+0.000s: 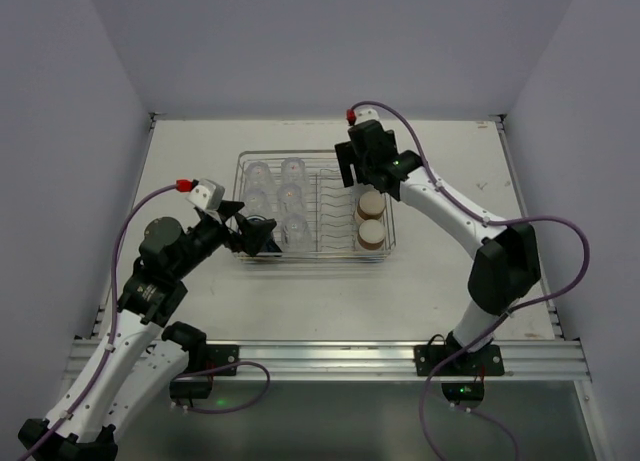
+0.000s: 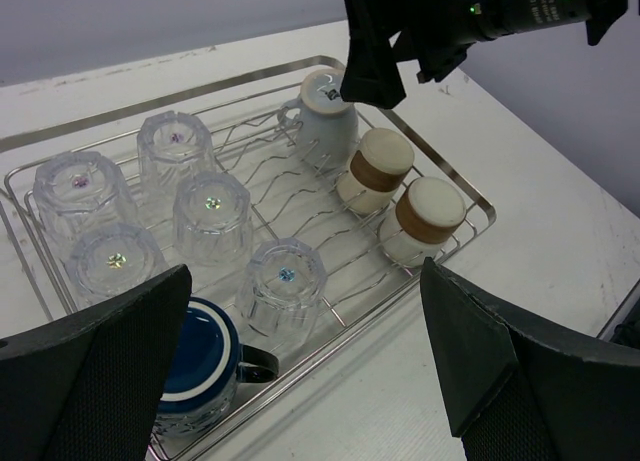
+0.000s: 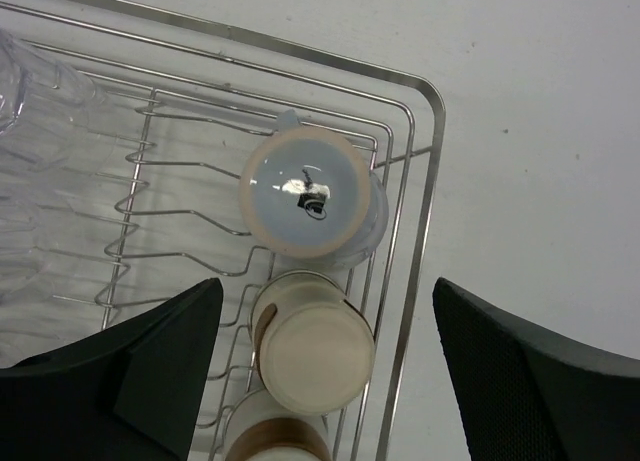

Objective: Unload the cups from the dish rack

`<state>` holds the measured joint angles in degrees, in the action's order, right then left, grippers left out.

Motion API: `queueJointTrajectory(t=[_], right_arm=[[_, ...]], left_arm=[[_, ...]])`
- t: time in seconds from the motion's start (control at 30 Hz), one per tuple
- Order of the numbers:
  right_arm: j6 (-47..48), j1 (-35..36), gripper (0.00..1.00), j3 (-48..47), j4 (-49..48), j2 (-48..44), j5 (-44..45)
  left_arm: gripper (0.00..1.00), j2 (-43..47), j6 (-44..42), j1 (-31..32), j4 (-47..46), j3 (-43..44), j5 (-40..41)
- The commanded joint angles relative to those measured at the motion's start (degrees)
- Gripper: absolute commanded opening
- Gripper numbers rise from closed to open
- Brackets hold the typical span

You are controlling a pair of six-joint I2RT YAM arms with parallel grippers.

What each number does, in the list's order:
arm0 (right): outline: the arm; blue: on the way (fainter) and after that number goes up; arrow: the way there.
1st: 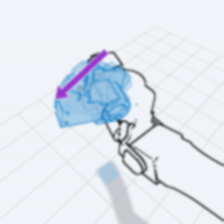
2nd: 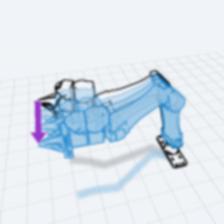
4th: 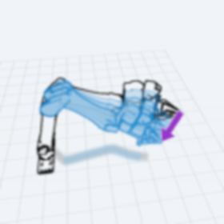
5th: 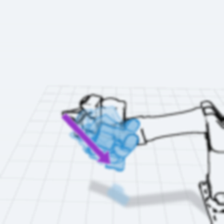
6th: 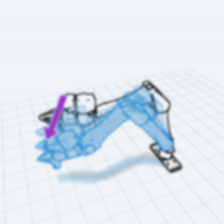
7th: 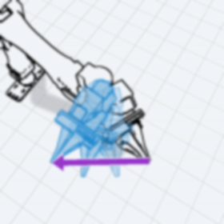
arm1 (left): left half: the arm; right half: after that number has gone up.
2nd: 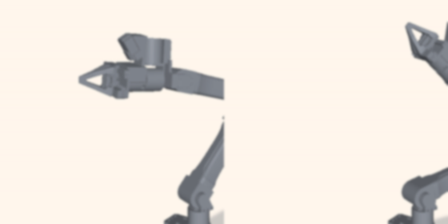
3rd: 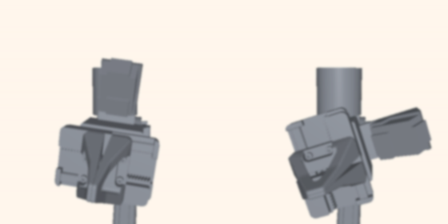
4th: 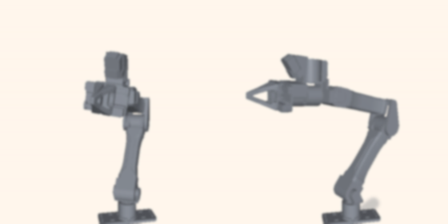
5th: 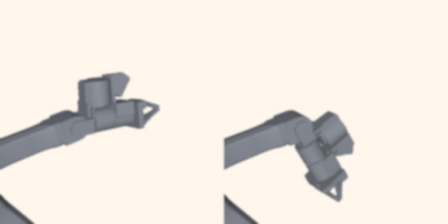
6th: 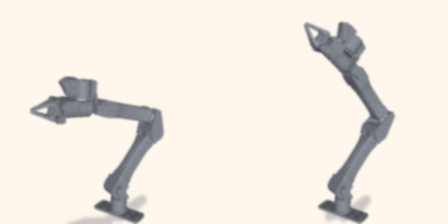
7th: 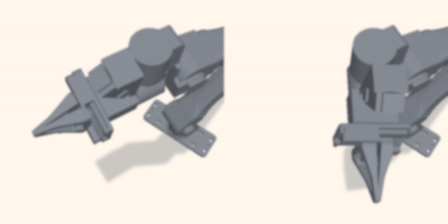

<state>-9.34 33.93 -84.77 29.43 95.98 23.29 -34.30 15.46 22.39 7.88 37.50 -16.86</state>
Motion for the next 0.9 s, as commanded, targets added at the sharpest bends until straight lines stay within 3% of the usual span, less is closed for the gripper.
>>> queueJointTrajectory(t=[0.0, 0.4, 0.63, 0.87], right_arm=[[3.0, 0.3, 0.87, -6.0, 0.1, 4.5, 1.7], [5.1, 0.4, 0.94, -10.4, -1.4, 14.2, 5.5], [6.3, 0.4, 0.81, -12.6, -2.8, 18.5, 7.7], [5.8, 0.3, 0.75, -11.4, -5.7, 18.8, 9.0]], left_arm=[[1.0, 0.3, 0.4, -0.2, -0.4, 0.6, 0.3], [1.0, -0.2, 0.4, -0.1, -0.4, 0.6, 0.1], [1.0, -0.6, 0.3, -0.1, -0.4, 0.6, -0.1], [1.0, -0.9, 0.2, -0.1, -0.4, 0.6, -0.3]])
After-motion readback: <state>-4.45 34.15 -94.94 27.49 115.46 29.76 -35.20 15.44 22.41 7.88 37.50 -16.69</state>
